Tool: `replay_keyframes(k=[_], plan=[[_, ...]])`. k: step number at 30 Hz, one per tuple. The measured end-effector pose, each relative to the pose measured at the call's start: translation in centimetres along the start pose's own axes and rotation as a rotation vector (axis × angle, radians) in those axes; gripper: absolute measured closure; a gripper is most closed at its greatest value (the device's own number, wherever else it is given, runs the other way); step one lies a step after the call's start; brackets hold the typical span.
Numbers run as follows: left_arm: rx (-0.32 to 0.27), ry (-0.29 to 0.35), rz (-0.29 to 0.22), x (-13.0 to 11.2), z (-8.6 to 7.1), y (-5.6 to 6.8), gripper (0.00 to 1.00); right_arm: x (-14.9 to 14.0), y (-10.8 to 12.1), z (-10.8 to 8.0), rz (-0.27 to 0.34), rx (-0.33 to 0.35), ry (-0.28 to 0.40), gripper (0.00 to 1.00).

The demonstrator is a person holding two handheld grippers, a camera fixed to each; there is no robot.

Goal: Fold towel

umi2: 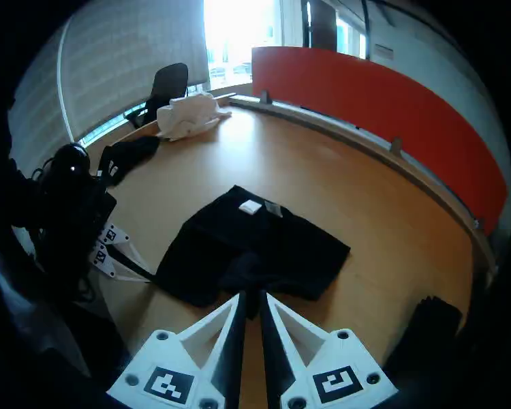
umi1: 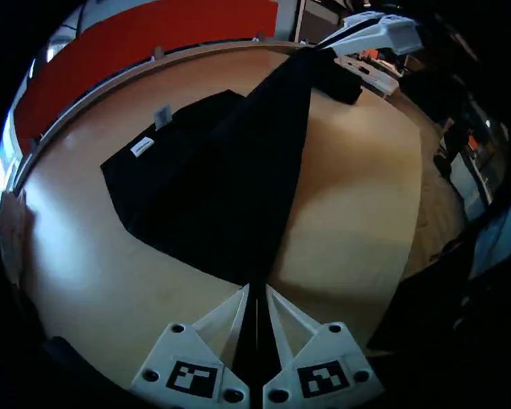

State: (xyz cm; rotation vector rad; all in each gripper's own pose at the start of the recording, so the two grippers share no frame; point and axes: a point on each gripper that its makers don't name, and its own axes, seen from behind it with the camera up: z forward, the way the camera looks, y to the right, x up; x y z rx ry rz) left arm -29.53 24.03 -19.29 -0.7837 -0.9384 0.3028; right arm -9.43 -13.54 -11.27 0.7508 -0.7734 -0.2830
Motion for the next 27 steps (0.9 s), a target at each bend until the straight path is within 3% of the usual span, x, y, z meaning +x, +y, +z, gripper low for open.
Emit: replay_keyframes(k=[12,22,27], plan=[[0.031,0.011,-0.075,0.3,-1.5,-1.8,1.00,0.2,-0.1,-0.5,-0.001,0.000,0.002,0.86],[0.096,0.053,-0.162,1.4,-4.0,-5.8,1.00,-0.1,-0.4,-0.4,-0.001,0.005,-0.001,0.86],[0.105,0.075,-0.189,2.1,-5.4,-7.1,1.00,-0.6,-0.4,-0.5,0.001,0.004,-0.009,0.86]])
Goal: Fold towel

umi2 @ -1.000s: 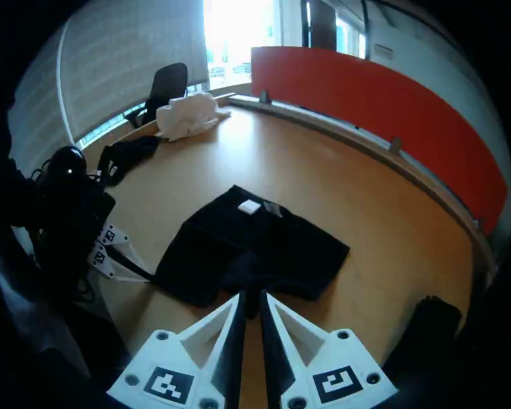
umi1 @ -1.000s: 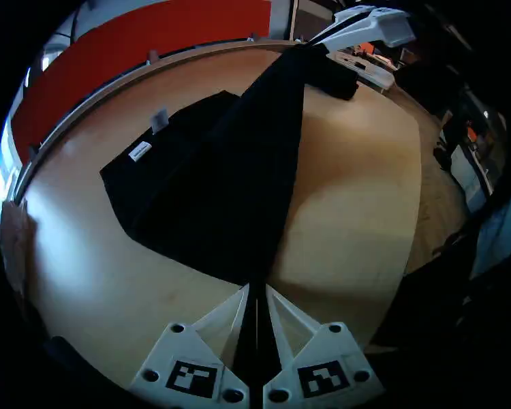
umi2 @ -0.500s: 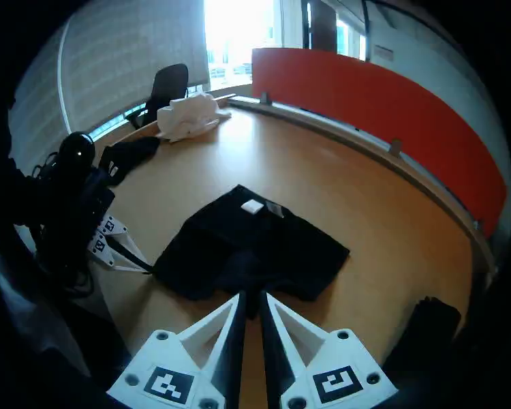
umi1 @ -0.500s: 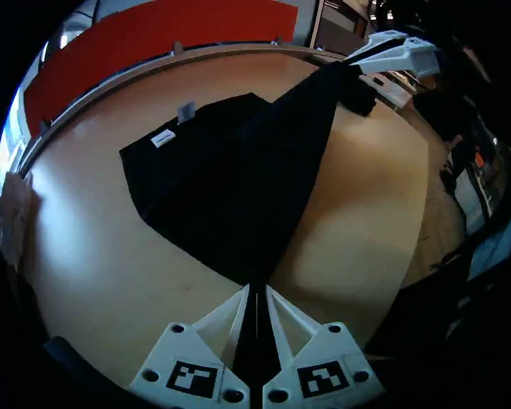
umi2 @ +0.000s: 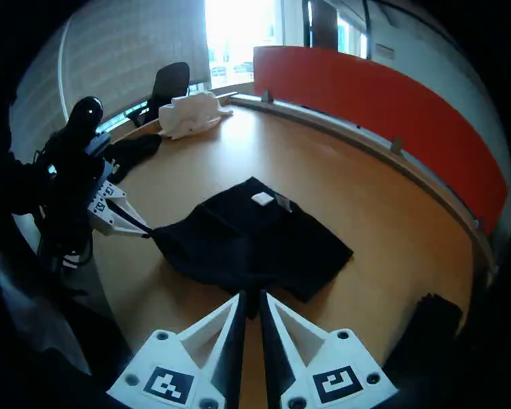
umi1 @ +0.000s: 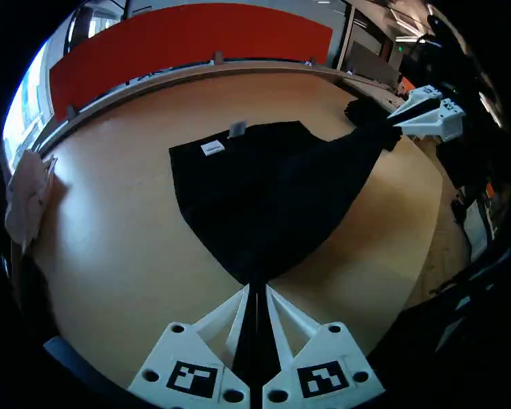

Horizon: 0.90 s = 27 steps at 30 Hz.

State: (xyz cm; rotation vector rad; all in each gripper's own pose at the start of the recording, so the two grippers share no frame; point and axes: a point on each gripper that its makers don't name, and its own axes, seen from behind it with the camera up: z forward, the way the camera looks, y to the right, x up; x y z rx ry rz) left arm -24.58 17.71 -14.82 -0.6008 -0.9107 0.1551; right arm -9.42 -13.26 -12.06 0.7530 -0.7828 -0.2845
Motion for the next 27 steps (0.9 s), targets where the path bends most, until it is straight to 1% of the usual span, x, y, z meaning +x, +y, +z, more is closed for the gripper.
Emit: replay_keyframes(k=[9,14,20,27], plan=[[0.005,0.063,-0.066,2.6,-2.8,-1.1,1.00,-1.1,0.1,-0.1,0.006,-0.003,-0.020,0.86],[0.000,0.097,-0.103,4.1,-4.0,-1.3,1.00,-1.4,0.1,0.1,0.013,-0.003,-0.022,0.86],[-0.012,0.121,-0.152,5.1,-5.4,-1.1,1.00,-1.6,0.1,0.1,0.024,-0.004,-0.022,0.86],[-0.022,0.123,-0.197,4.9,-6.6,-0.7,1.00,-1.9,0.3,-0.2,0.035,-0.007,-0.025,0.86]])
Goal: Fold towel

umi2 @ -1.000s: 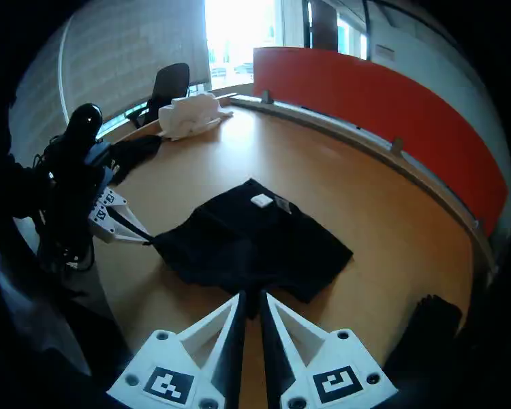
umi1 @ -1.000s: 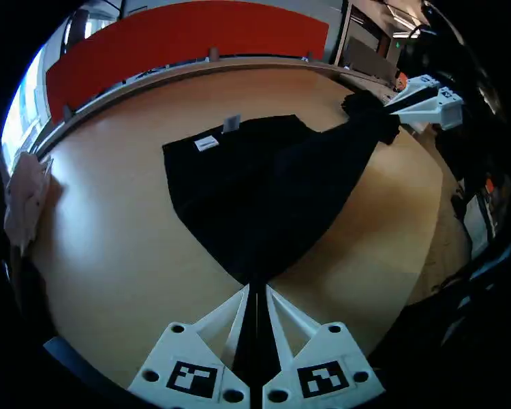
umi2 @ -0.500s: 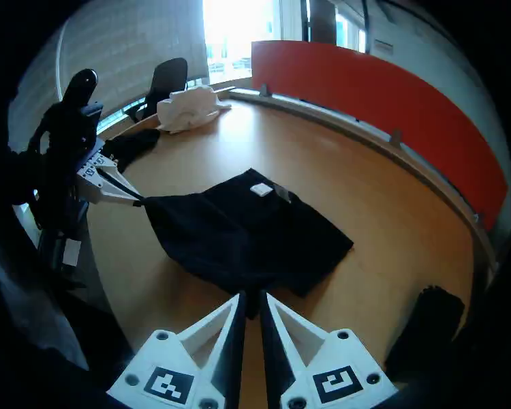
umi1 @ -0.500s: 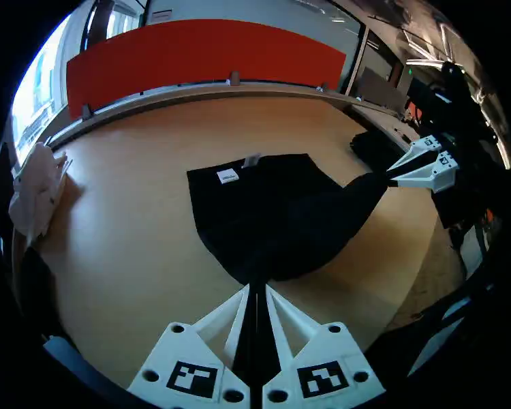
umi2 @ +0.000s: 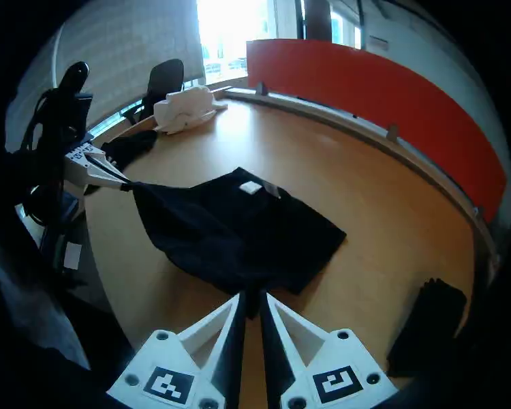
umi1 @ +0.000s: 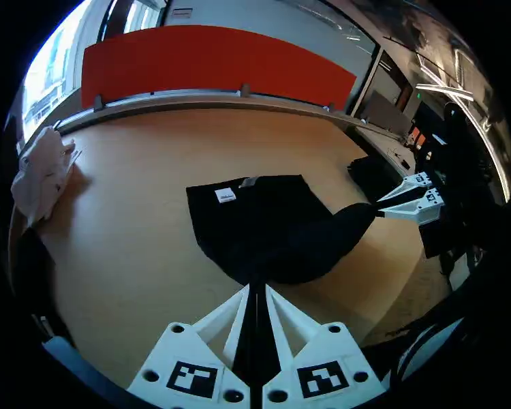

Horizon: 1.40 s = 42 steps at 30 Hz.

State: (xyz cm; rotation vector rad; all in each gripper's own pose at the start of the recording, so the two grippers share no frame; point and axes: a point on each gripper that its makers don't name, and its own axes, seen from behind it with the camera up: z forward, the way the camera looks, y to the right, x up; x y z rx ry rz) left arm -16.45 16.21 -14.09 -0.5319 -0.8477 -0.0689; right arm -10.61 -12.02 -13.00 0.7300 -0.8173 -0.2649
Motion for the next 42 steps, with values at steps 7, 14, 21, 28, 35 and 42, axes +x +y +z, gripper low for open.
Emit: replay_keyframes(k=[7,14,21,28,35,42], plan=[[-0.005,0.002,-0.011,-0.1,-0.4,0.3,1.00,-0.1,0.0,-0.5,0.009,0.002,0.001,0.86],[-0.015,0.020,-0.018,1.2,-0.1,0.3,1.00,0.6,0.3,-0.7,0.011,-0.001,0.012,0.87],[-0.010,0.030,-0.008,2.8,0.7,-0.7,1.00,1.6,1.3,-0.5,0.004,-0.006,0.016,0.86],[-0.007,0.043,-0.021,4.4,1.8,-1.9,1.00,2.6,2.7,0.0,-0.006,-0.007,0.012,0.86],[0.006,0.044,-0.010,5.7,2.9,-3.6,1.00,3.6,4.2,1.0,-0.006,-0.007,0.008,0.87],[0.006,0.045,-0.007,6.8,4.1,-4.6,1.00,4.3,5.4,2.1,-0.007,-0.005,0.001,0.86]])
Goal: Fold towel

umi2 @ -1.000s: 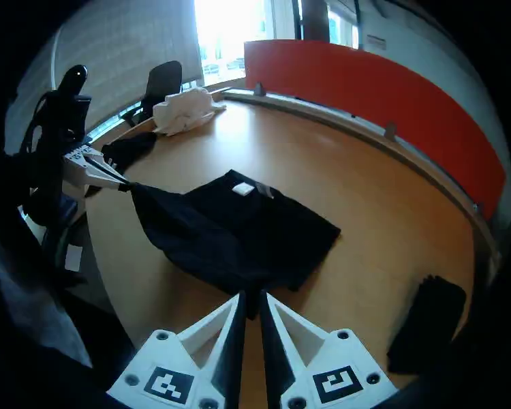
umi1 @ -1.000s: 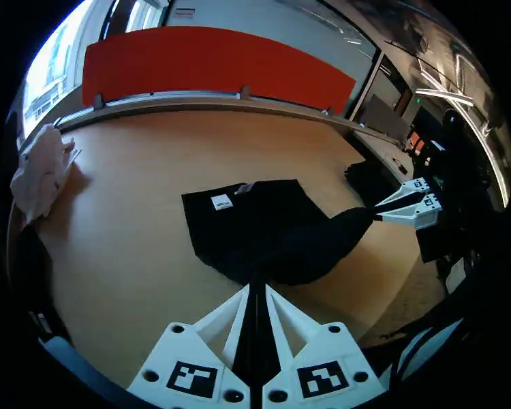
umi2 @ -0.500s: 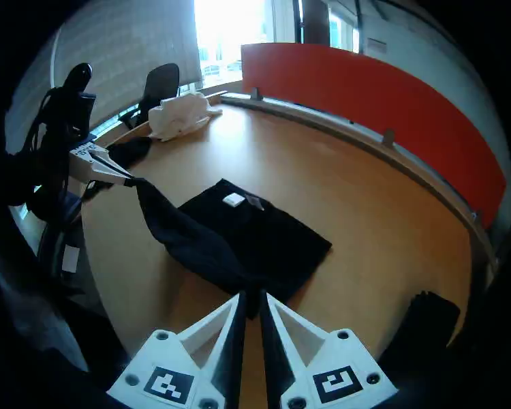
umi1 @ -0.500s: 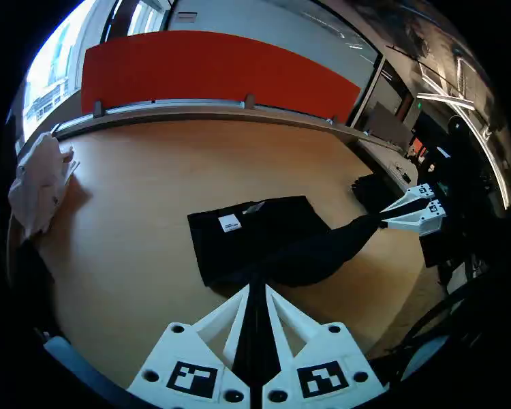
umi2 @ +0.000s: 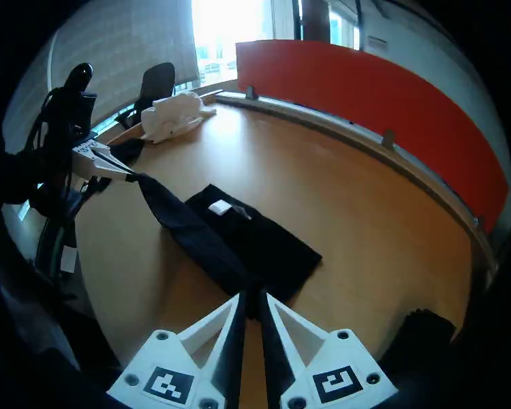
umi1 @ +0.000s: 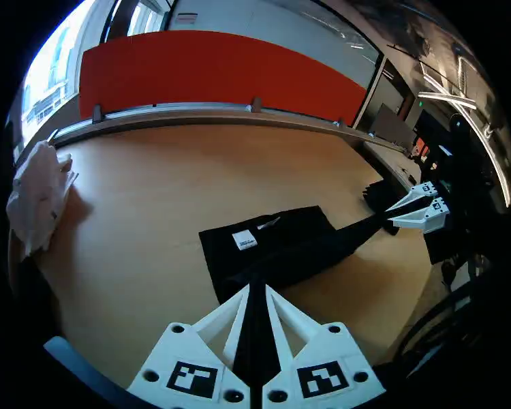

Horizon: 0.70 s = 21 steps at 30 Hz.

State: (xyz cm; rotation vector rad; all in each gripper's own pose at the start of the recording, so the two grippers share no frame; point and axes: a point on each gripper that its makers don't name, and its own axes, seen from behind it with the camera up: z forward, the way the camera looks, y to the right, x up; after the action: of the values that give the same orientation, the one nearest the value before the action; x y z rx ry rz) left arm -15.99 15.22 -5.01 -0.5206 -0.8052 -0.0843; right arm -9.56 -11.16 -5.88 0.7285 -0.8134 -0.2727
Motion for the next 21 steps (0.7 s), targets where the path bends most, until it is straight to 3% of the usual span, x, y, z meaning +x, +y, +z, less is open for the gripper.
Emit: replay_keyframes(k=[9,21], plan=[[-0.001,-0.011,0.012,0.5,1.9,-0.8,1.00,0.3,1.1,1.6,0.015,-0.005,-0.012,0.87],[0.013,-0.050,0.009,-0.2,5.9,-2.9,1.00,-0.9,2.8,4.7,0.079,-0.016,-0.052,0.86]])
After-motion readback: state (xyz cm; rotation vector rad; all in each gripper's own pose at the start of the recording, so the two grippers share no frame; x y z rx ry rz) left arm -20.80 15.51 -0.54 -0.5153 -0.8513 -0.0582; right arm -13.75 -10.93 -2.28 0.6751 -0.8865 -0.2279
